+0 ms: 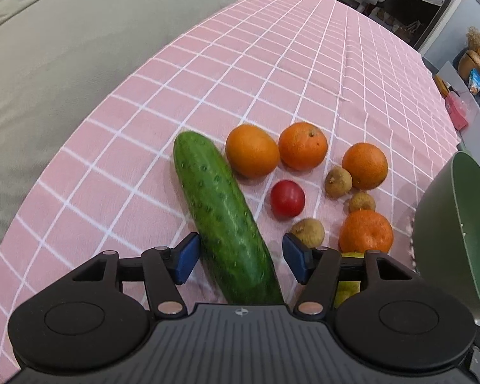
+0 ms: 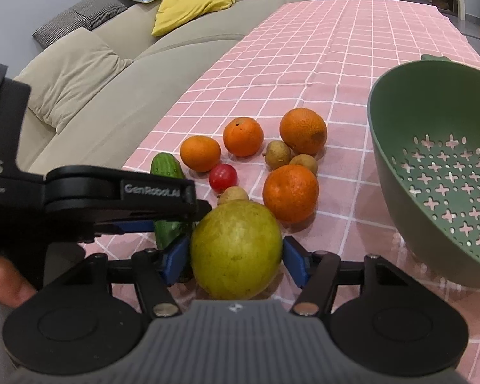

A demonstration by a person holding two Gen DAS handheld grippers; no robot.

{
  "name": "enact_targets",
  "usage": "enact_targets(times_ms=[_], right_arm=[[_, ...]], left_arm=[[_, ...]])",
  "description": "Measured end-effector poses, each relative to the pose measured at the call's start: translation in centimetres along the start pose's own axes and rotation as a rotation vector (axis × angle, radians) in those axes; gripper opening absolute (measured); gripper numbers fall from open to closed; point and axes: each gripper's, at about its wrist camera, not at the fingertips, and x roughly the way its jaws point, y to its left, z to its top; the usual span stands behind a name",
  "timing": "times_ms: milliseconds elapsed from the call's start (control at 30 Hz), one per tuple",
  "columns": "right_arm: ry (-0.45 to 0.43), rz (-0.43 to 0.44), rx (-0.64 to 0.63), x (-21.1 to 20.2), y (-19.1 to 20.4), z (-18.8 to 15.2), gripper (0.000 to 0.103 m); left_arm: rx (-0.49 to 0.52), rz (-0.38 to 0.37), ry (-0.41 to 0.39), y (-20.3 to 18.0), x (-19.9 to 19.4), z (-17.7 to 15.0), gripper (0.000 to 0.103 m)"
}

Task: Organize fruits
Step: 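Grasp the cucumber with the left tool while the right tool grasps the yellow pear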

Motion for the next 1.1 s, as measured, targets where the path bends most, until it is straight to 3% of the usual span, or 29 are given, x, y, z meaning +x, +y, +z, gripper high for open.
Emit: enact_targets(times_ms=[133, 233, 533, 900, 1100], right_arm=[[-0.008, 0.013, 0.009, 0.1, -0.2, 0.1, 0.061], [-0.005, 0.016, 0.009, 0.0, -0.2, 0.1, 0.061], [0.025, -0.009, -0.009, -1.1, -0.3, -0.4, 0.06], [0.004, -0.007, -0.062, -4.2, 0.8, -1.4, 0.06], [0.028, -0.036, -0.077, -5.5, 0.8, -2.4, 0.06]], left_arm=[[0.017, 0.014, -0.011, -0.2, 0.4, 0.4, 0.069], [0.023, 0.03, -0.011, -0.1, 0.3, 0.5, 0.051], [0.035, 0.016, 0.08, 0.9, -1.0, -0.4, 0.049], [0.015, -0.067, 0.107, 2.1, -4.8, -2.5, 0.044], [0.075, -0.031, 0.177, 1.5, -4.3, -4.1, 0.043]])
